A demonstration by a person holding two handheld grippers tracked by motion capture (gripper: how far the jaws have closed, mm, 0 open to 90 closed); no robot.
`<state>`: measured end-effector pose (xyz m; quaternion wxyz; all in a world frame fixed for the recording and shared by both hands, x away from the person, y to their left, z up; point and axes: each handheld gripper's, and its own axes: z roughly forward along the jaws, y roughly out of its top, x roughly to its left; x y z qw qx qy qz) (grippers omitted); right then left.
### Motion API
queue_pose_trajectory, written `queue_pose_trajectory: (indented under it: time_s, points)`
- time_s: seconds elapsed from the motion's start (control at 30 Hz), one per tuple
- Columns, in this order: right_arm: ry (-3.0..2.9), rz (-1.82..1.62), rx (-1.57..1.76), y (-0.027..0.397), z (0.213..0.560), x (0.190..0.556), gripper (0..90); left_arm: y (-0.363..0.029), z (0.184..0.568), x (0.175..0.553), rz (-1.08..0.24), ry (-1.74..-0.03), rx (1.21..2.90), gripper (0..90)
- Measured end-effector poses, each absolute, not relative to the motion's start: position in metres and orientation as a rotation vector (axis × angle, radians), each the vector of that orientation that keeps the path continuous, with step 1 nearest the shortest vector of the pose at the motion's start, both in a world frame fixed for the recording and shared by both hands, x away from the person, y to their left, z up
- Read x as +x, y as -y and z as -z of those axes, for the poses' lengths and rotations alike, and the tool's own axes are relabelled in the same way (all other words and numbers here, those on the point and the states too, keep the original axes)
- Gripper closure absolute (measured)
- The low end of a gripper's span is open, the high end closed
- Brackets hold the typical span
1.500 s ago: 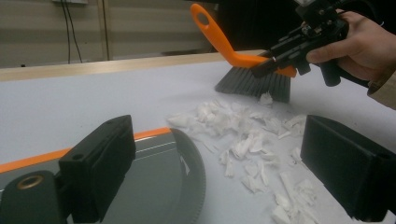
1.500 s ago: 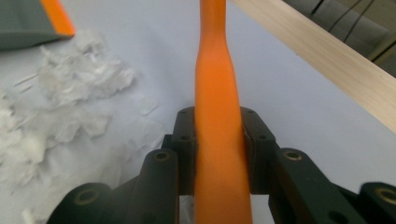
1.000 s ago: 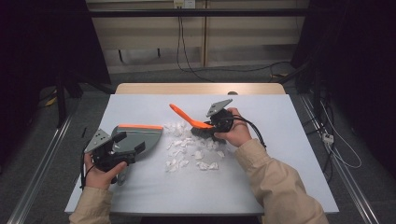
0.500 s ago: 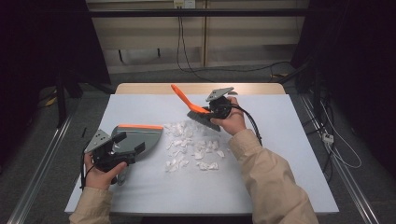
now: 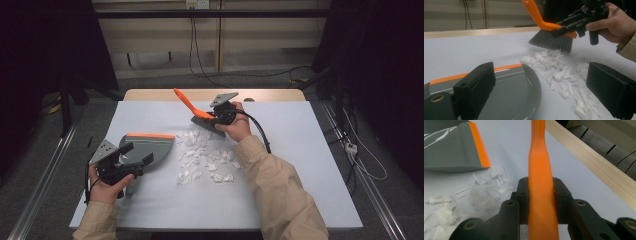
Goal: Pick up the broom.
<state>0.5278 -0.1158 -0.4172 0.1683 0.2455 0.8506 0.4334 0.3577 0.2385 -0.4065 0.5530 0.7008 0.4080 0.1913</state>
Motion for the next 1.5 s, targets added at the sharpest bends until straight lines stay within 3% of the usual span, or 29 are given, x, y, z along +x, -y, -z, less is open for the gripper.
queue_pose_trajectory:
  time_s: [0.43,0.7,1.1,1.3,1.5]
  points:
    - [-2.517,-1.234,0.513,0.084,0.426,0.539,71.5,-0.242,0.409,0.357,-0.462,-0.986,1.658,8.6]
    - [-2.668,-1.180,0.289,0.095,0.418,0.514,71.6,-0.240,0.410,0.356,-0.463,-0.988,1.659,8.6]
    - [-2.683,-1.185,0.270,0.129,0.402,0.468,71.5,-0.242,0.406,0.355,-0.469,-0.973,1.655,8.7]
    - [-2.567,-1.232,0.378,0.128,0.394,0.479,71.5,-0.244,0.404,0.354,-0.473,-0.969,1.647,8.7]
    - [-2.548,-1.215,0.404,0.101,0.405,0.499,71.5,-0.243,0.406,0.355,-0.468,-0.971,1.652,8.7]
